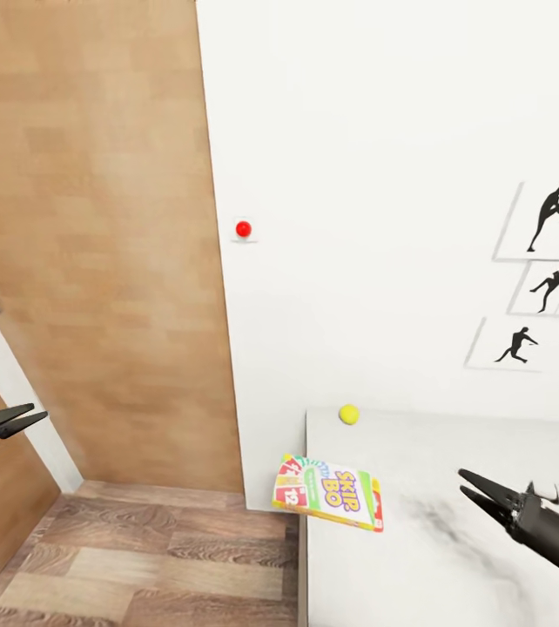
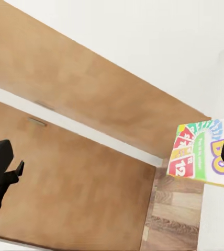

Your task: Put all the toys in the child's room - the three board games (two on the bed and one on the table), the two jigsaw puzzles on the table, and the tennis ball on the table - inside the toy box on the table in the child's room.

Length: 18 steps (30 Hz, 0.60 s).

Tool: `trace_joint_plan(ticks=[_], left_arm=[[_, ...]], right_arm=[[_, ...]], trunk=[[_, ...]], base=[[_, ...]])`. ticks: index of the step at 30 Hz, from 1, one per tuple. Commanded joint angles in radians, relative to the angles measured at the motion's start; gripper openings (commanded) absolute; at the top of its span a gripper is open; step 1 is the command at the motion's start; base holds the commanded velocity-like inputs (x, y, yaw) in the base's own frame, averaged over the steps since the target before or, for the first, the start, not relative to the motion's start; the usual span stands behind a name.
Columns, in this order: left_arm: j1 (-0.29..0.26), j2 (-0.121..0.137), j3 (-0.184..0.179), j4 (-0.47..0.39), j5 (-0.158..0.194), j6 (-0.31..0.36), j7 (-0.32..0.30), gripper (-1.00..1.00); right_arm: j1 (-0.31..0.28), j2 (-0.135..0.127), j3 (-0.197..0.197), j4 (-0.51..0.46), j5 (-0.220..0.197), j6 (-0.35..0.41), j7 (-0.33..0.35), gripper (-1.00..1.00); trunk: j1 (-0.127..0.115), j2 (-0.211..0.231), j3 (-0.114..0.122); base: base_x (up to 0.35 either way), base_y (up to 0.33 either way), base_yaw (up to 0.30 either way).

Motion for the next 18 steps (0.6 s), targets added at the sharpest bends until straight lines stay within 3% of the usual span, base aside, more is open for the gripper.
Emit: trace_joint_plan(ticks=[1,11,18], left_arm=[[-0.001,0.000,0.000,0.000,0.000,0.011,-0.004,1.00],[-0.001,-0.001,0.000,0.000,-0.001,0.011,-0.004,1.00],[-0.001,-0.012,-0.001,-0.001,-0.001,0.011,-0.004,1.00]], right_arm=[[-0.001,0.000,-0.001,0.000,0.005,0.003,0.007,1.00],[0.111,0.008,-0.025,-0.002,0.006,-0.153,0.246,1.00],[0.136,0.017,-0.029,-0.001,0.009,-0.248,0.345,1.00]], trunk=[[0.001,-0.002,-0.001],[0.001,-0.002,0.013],[0.001,-0.002,0.019]], base=[[0.000,0.000,-0.070],[0.000,0.000,-0.065],[0.000,0.000,-0.048]])
